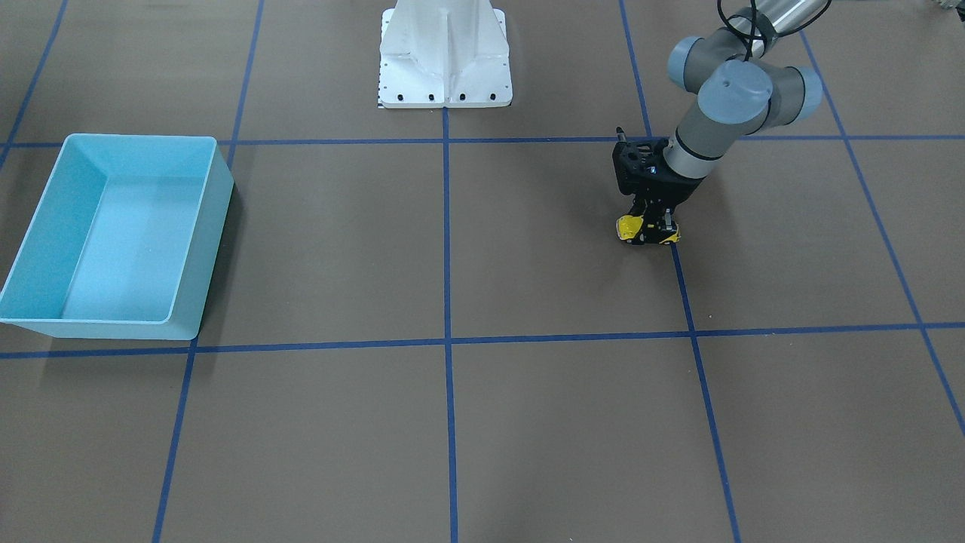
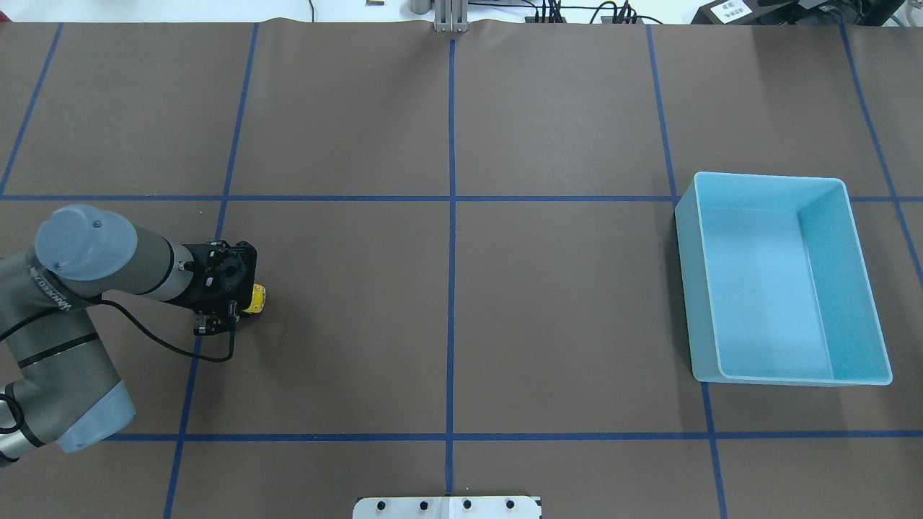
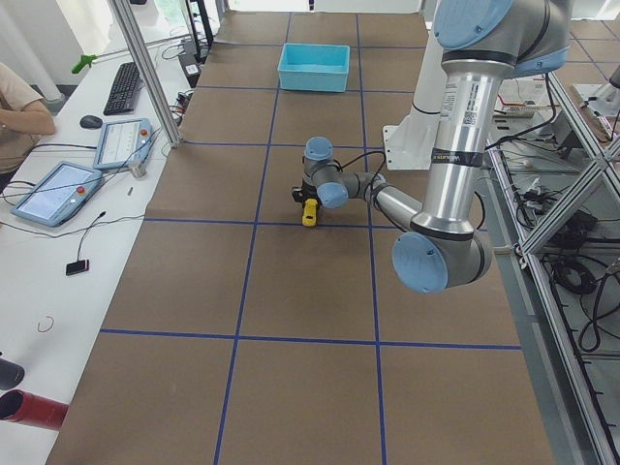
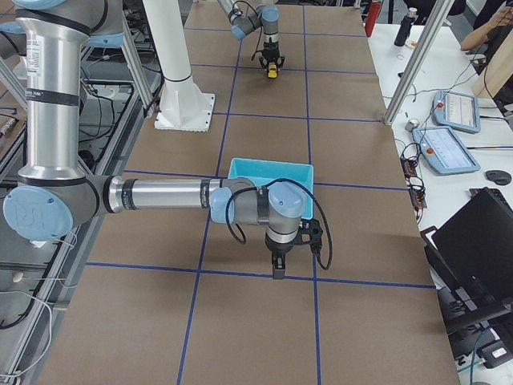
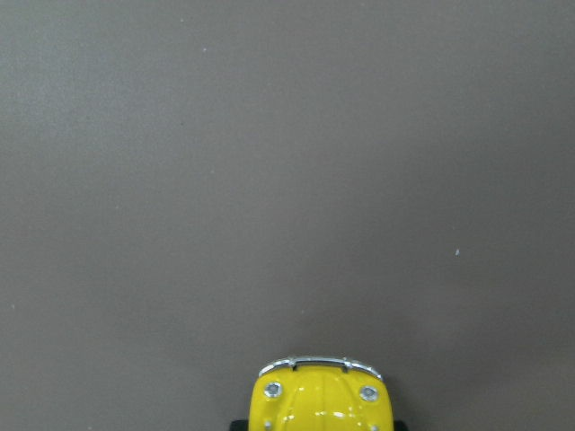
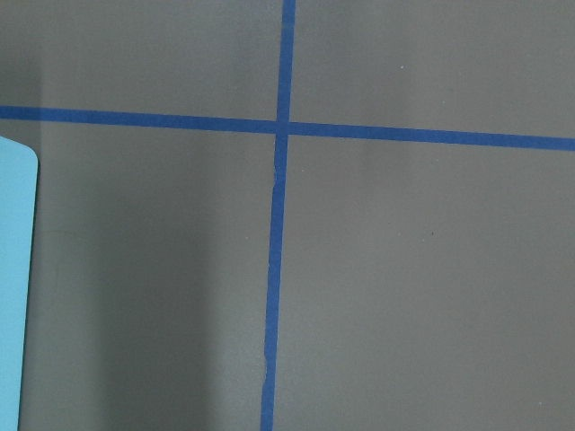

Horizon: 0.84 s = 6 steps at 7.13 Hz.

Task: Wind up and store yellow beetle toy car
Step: 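Press the left gripper down on the car's roof, holding it against the table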

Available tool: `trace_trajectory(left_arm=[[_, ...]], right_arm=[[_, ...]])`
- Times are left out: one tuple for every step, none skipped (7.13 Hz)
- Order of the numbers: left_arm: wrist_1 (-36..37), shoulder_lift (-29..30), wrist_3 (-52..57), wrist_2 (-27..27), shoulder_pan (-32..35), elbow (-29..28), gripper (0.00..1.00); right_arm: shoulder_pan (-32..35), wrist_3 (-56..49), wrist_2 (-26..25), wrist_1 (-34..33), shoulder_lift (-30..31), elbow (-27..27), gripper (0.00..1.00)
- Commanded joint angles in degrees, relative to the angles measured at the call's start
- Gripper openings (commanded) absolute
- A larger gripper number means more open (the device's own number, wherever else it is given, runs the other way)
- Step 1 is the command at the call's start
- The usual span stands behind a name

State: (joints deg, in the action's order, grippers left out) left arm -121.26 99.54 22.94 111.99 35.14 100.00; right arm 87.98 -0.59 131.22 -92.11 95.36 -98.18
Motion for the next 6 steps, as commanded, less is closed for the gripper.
trace_trajectory(left_arm=[[-1.3,-0.8,0.0,0.1,0.1,-0.2,0.32],[-2.0,-1.1,0.0,1.4,0.2,-0.5,0.32],[-2.7,-1.5,0.0,2.2,0.6,-0.6,0.31],[-3.5,-2.1,0.1,2.6,0.7,-0.6,0.31],[-5.0,-3.0,0.0,3.0,0.8,-0.8,0.31],[-6.0,-3.7,0.1,3.8,1.2,-0.9,0.31]], right_arm=[[0.0,0.1,0.0,0.0,0.0,0.0,1.0],[0.0,0.1,0.0,0.0,0.0,0.0,1.0],[0.0,0.1,0.0,0.0,0.0,0.0,1.0],[0.0,0.1,0.0,0.0,0.0,0.0,1.0],[0.0,0.1,0.0,0.0,0.0,0.0,1.0],[0.0,0.1,0.0,0.0,0.0,0.0,1.0]])
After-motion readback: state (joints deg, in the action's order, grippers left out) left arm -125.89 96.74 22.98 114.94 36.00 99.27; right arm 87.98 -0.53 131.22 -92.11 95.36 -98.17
